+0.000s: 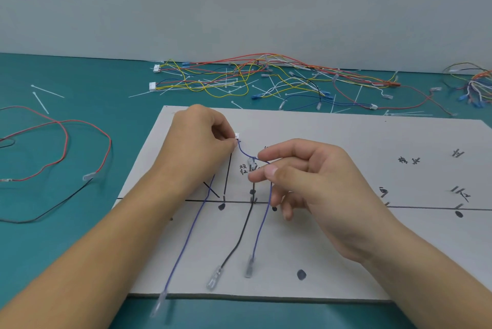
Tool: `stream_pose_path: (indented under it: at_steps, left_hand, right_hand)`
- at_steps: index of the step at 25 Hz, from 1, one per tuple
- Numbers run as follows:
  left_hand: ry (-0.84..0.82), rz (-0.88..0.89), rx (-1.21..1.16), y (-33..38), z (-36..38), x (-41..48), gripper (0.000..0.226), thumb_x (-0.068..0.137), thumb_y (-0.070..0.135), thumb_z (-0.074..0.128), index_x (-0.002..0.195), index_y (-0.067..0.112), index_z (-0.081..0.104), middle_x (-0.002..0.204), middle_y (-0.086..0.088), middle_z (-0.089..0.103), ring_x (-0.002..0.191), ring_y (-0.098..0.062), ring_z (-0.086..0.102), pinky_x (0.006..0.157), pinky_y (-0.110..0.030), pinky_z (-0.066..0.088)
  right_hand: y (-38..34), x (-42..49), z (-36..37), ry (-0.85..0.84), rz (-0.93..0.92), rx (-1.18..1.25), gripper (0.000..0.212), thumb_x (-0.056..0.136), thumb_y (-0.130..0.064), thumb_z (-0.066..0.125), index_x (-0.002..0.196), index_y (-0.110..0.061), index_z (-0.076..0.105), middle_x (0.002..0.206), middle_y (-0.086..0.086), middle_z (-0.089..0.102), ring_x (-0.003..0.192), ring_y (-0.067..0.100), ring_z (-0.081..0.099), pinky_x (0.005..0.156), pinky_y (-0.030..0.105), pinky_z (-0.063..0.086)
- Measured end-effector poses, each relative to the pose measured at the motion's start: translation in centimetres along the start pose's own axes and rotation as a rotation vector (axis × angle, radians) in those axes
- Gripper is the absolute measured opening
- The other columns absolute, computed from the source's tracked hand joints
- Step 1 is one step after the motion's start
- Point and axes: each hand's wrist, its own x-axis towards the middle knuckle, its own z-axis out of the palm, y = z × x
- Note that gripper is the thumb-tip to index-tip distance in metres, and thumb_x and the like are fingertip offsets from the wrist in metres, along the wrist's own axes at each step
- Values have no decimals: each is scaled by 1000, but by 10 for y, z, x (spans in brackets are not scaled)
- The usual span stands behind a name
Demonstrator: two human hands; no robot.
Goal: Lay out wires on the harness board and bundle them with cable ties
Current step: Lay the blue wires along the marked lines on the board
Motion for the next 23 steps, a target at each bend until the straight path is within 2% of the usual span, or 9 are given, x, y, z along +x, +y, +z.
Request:
stream_pose_path:
  at_steps: [3,9,13,16,20,22,23]
  left_hand:
    - [12,21,-3,-1,1,1,10,81,15,76,75,23,78,66,11,69,58,4,59,50,-4,37]
    - [33,47,11,1,3,1,9,81,15,75,76,22,78,67,11,70,62,1,61,53,-4,39]
    - [75,31,-11,1,0,4,10,81,13,74,77,21,78,66,10,69,58,5,59,50,-3,38]
    - [21,11,-1,-1,-2,5,12,83,13,73,78,21,78,65,11,69,59,11,58,49,0,37]
    - [-31,2,30,-2,-3,6,11,87,15,73,81,23,79,67,12,69,57,2,58,50,-5,35]
    - [-81,13,38,-2,-5,7,12,88,16,74,83,24,81,68,13,69,59,2,58,53,-9,37]
    - [-106,18,40,-3,-7,7,13,88,15,74,84,24,82,68,14,69,58,4,58,51,-7,36]
  right_hand:
    - [1,0,1,-7,-5,-8,16,95,2,61,107,-5,69,92,8,80,56,17,61,47,27,48]
    - [1,-1,2,-14,-11,-8,17,96,3,60,107,-7,69,93,6,80,57,17,63,47,25,48]
    - [0,-1,2,-19,-8,-13,19,97,2,60,110,-10,68,95,5,80,58,18,64,47,26,49]
    - [0,0,2,-20,6,-17,19,97,2,60,110,-9,68,95,5,80,58,18,64,46,26,49]
    - [0,0,2,-16,25,-23,19,96,3,60,109,-8,69,92,7,79,56,18,63,46,27,50]
    - [-1,1,1,-12,35,-36,19,96,3,60,108,-7,69,89,9,79,55,18,61,47,27,49]
    - [-1,1,1,-11,43,-45,19,95,4,60,108,-7,69,87,9,78,55,18,60,47,27,49]
